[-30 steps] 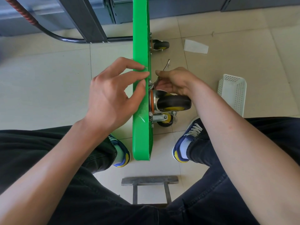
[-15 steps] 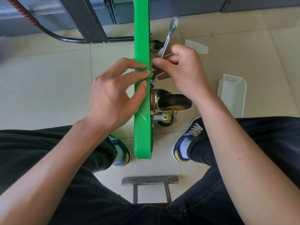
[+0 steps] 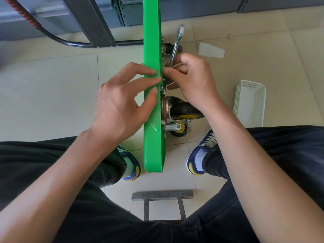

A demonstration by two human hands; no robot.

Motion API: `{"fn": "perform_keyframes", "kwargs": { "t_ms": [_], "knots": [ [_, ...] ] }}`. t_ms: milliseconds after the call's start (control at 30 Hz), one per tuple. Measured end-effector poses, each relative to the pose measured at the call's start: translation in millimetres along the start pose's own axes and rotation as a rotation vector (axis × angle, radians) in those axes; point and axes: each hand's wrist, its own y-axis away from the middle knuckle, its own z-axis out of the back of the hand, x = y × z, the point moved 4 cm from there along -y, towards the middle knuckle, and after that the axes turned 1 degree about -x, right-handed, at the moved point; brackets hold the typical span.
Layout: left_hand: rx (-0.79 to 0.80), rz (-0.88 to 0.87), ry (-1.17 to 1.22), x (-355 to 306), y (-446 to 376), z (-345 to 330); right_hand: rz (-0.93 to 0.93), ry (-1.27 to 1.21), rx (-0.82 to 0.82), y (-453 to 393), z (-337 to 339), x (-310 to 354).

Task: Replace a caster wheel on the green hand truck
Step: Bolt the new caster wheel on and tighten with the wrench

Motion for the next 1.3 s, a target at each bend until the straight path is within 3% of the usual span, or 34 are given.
{"fn": "perform_keyframes", "kwargs": {
  "t_ms": [400, 733, 1067, 1300],
  "knots": [
    [-0.011, 0.007, 0.002, -0.6, -0.4, -0.5, -0.112, 0.010, -0.049, -19.0, -3.9, -12.3],
    [-0.018, -0.002, -0.003, -0.9, -1.7, 0.6, -0.404, -0.083, 0.131, -38.9, -14.5, -40.1],
    [-0.018, 0.005, 0.004, -1.1, -1.0, 0.3, -0.689, -0.155, 0.213, -35.4, -17.5, -64.1],
    [-0.023, 0.006, 0.003, 0.0, -1.9, 1.1, -0.883, -0.238, 0.376, -24.9, -14.0, -78.5]
  ]
}}
